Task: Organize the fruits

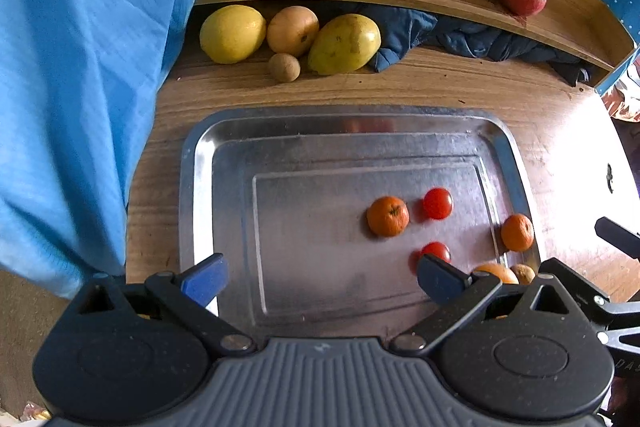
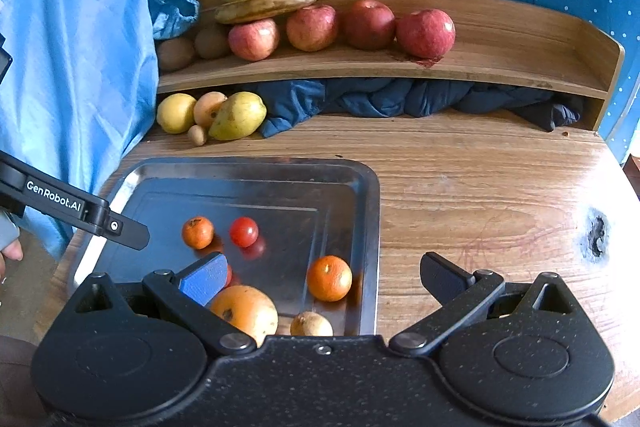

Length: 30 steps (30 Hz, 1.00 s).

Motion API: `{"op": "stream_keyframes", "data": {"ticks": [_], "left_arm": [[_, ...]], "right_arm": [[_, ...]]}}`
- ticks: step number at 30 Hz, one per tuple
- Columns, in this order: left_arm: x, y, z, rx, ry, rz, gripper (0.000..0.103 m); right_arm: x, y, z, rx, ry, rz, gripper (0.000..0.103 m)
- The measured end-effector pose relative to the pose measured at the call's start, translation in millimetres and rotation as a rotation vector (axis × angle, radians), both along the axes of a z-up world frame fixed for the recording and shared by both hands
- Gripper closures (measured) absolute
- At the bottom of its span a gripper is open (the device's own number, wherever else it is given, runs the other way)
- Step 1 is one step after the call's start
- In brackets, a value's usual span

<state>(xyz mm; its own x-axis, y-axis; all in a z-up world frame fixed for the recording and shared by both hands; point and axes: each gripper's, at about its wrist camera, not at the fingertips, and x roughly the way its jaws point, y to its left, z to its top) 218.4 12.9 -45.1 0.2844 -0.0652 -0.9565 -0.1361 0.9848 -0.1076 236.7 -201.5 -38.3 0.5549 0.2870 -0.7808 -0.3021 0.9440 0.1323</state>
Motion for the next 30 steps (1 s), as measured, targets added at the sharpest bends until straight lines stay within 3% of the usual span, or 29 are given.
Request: {"op": "stream_keyframes", "data": {"ticks": [15, 30], "left_arm": [[25, 38, -20, -0.033, -0.022, 0.095, 0.001], [64, 63, -35, -0.080, -0.044, 0.132, 0.001]], "right_arm": [[31, 33, -10, -0.047, 0.034, 0.045, 0.001], [61, 65, -20, -0.098, 0.085, 0.048, 0.001]]}}
